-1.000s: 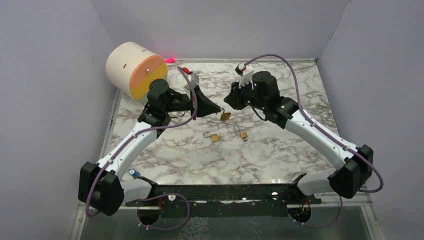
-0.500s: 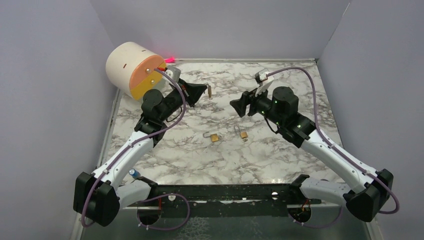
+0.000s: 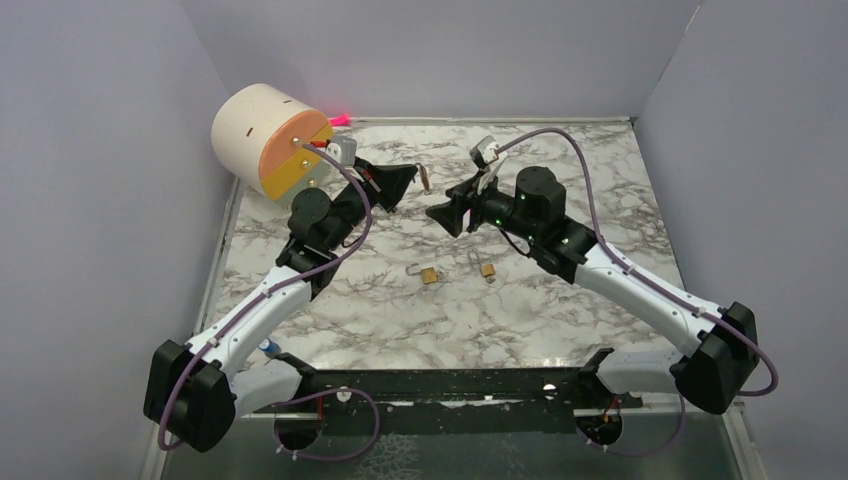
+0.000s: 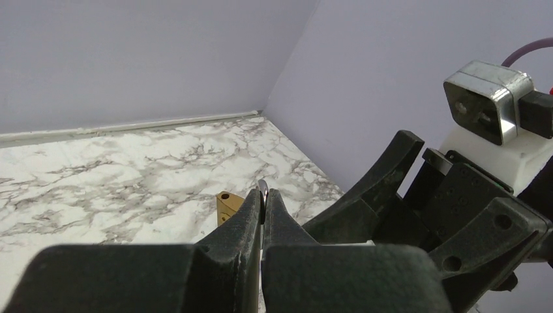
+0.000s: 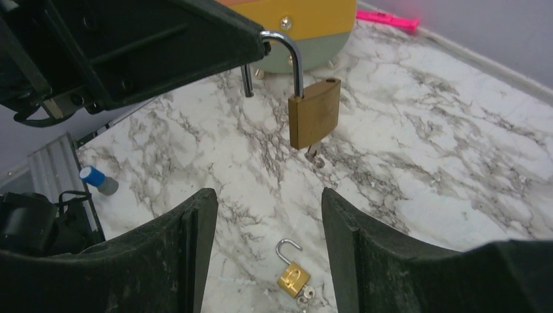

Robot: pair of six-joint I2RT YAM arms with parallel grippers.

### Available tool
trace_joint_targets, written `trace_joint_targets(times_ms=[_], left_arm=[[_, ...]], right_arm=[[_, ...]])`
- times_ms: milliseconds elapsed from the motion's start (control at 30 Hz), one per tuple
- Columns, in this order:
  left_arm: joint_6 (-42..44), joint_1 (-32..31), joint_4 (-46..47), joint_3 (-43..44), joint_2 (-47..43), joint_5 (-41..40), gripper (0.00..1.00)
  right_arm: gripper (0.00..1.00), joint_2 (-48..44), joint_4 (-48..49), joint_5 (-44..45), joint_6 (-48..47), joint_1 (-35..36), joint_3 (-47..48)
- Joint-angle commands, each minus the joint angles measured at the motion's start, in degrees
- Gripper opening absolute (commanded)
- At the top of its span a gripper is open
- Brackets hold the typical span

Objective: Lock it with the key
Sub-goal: Pick up the lock from the center of the board.

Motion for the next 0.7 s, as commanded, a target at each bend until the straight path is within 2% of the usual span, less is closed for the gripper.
trace_joint_targets(times_ms=[0,300,567,667], left_arm=[[-0.9,-0.5,4.7,0.1,-1.3,-0.4,0.00],[-1.3,-0.6,5.5,-0.3,-1.5,0.9,0.00],[-1.7,-0.6,6.0,-0.1,-1.1,2.2,0.00],[-1.4,-0.6,6.1,-0.1,-1.3,2.3,0.00]], right_arm=[[0.63,0.8,10.2,-0.6,-1.3,0.1,0.7],[0.58,5.6,16.0,-0.4,-1.7,0.2,2.2],[0.51,7.6,18.8,0.0,-3.1,0.4,3.2],[0.45,8.5,18.5,-0.6,-3.6,0.4,4.4]])
